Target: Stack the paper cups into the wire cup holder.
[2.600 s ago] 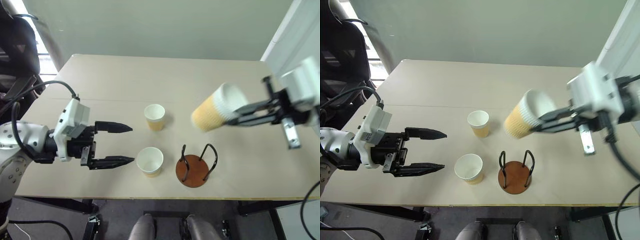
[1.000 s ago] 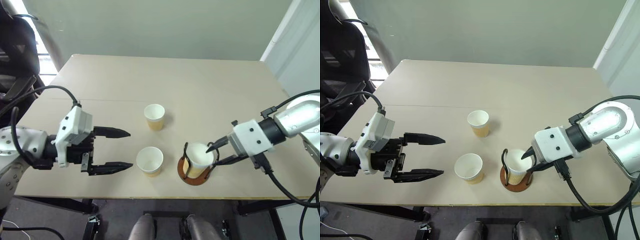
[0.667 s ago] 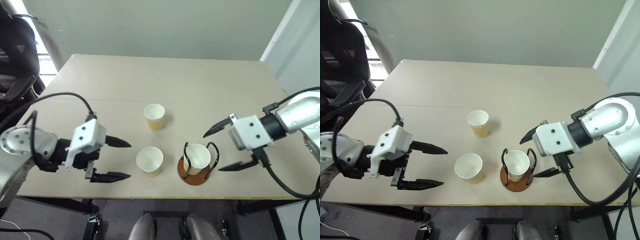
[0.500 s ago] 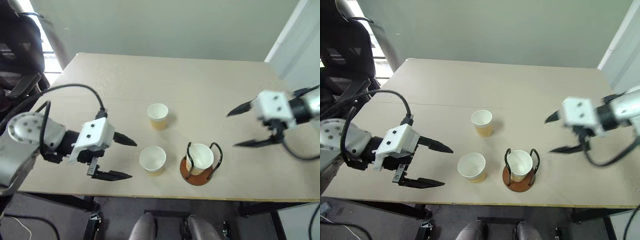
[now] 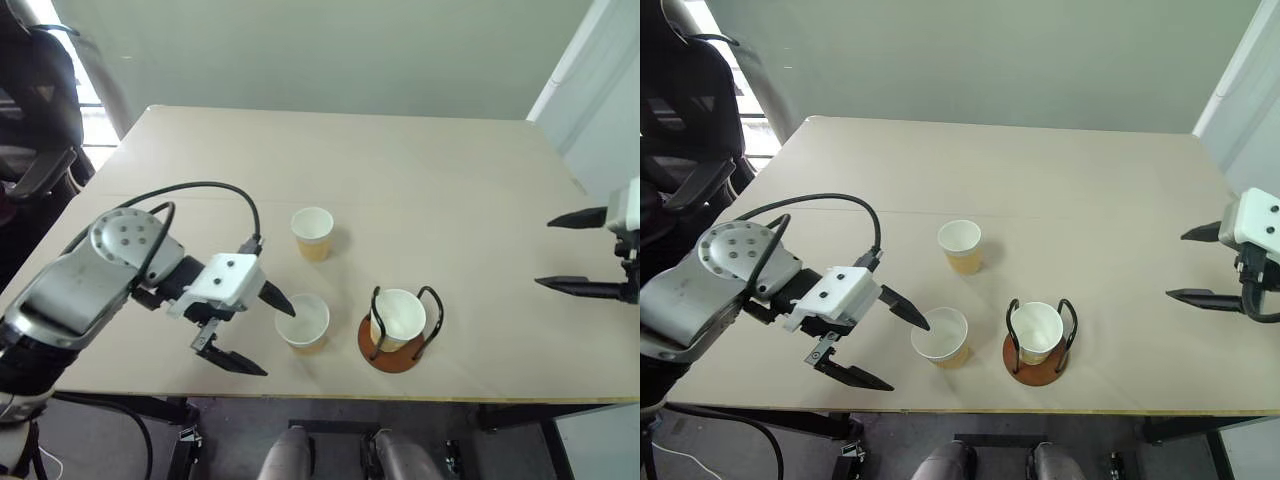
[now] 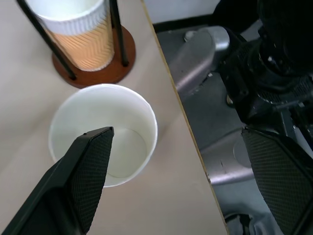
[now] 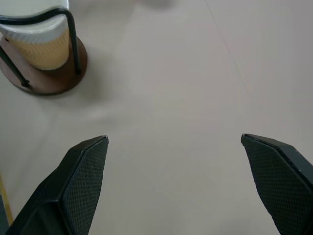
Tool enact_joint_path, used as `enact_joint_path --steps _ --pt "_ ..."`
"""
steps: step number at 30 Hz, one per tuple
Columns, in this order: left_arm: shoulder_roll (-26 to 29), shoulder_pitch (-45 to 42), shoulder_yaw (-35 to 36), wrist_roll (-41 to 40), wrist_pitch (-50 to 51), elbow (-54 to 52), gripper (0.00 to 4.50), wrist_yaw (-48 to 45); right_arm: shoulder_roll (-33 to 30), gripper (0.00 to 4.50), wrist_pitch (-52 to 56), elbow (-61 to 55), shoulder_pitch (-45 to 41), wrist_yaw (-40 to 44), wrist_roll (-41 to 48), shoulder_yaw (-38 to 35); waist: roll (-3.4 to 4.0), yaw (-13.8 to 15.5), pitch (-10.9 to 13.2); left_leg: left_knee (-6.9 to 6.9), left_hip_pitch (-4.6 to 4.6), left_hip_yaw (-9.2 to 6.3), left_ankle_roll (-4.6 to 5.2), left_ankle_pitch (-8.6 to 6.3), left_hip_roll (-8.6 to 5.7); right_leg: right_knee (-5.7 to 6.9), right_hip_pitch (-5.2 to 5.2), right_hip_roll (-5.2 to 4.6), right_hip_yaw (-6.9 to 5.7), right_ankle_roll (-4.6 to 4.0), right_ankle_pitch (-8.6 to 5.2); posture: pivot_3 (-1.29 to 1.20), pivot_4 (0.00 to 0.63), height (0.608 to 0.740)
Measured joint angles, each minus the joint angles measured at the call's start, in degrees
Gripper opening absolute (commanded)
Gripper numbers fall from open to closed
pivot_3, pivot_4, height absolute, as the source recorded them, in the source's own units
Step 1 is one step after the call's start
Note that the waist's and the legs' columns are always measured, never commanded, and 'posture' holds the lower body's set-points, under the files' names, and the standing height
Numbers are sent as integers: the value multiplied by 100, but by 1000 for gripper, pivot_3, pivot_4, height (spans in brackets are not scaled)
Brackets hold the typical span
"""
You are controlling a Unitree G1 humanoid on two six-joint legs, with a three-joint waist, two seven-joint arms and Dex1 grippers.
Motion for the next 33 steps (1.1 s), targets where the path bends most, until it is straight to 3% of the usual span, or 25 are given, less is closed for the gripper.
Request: enact_joint_path --steps 7,9,13,20,21,33 --pt "-98 -513 -1021 257 -684 625 4500 -4 240 4472 561 -913 974 -18 17 -1081 1 -1 0 6 -4 0 7 6 -2 -1 2 0 0 5 0 0 150 740" --pt "-188 -602 -1199 294 -792 736 4108 -5 254 4500 643 -1037 1147 -16 9 -1272 1 -1 0 10 -6 1 8 6 -3 -1 2 0 1 9 0 0 150 740" --pt "-312 -692 -1433 394 -951 929 2828 -6 272 4500 758 -1208 1348 -4 17 -1603 1 -2 0 14 -8 1 10 7 -4 -2 4 0 2 15 -2 0 150 740" --pt "-381 -828 -1732 554 -1199 1117 184 -8 291 4500 887 -1381 1519 2 30 -1878 1 -3 0 20 -9 1 18 12 -7 -2 7 1 3 25 -6 0 150 740" --pt "-387 -873 -1735 587 -1239 1145 27 -8 292 4500 892 -1383 1526 2 32 -1890 0 -3 0 22 -10 0 19 12 -7 -2 8 1 3 26 -6 0 150 740" --pt "-424 -1043 -1794 598 -1382 1352 27 -14 318 4500 941 -1372 1353 -102 375 -1850 5 -8 -2 45 -8 1 26 16 -9 -1 20 2 4 36 -6 0 150 740"
